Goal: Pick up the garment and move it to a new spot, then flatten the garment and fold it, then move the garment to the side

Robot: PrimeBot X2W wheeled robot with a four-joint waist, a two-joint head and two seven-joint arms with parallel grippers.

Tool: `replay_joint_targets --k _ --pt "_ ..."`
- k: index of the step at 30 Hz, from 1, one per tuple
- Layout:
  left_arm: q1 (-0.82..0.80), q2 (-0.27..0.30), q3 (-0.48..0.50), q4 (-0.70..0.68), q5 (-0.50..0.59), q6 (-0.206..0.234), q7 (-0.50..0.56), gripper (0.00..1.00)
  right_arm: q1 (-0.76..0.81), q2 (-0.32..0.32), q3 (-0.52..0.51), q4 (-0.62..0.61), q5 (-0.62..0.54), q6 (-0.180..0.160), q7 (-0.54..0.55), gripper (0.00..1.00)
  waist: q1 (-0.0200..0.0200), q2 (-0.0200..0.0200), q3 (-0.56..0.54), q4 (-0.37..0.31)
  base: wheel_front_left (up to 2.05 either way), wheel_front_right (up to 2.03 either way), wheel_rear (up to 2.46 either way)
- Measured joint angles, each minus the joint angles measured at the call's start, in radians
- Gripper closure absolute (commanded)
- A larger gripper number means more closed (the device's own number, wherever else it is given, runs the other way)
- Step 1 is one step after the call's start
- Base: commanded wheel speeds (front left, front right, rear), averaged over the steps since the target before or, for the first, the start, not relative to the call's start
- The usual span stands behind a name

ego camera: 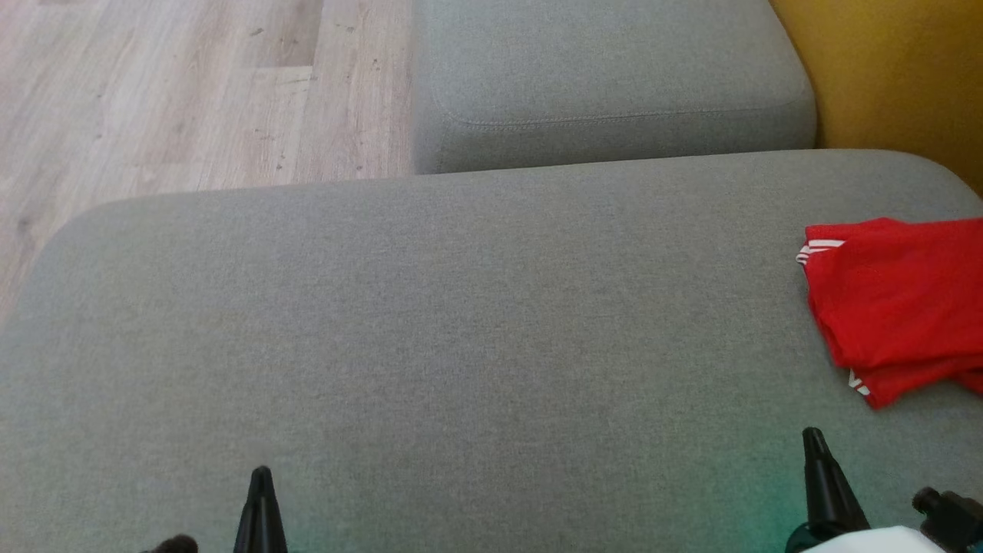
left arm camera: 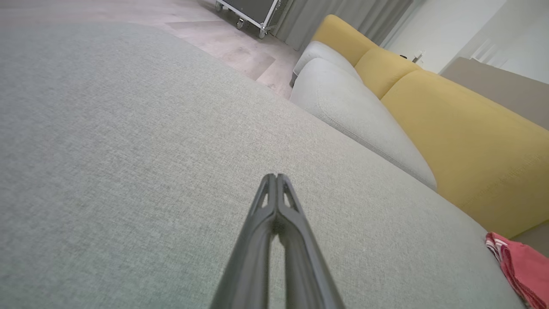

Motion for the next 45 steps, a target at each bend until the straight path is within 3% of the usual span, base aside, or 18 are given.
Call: replay_joint_targets --k 45 --pt "-0.128 0.002 0.099 0.034 -0.526 -0.079 0.119 1.0 -0.139 0.015 -0.077 0.033 0.533 0.0 0.121 1.0 0.0 0.0 0.035 -0.005 0.0 0.0 0.0"
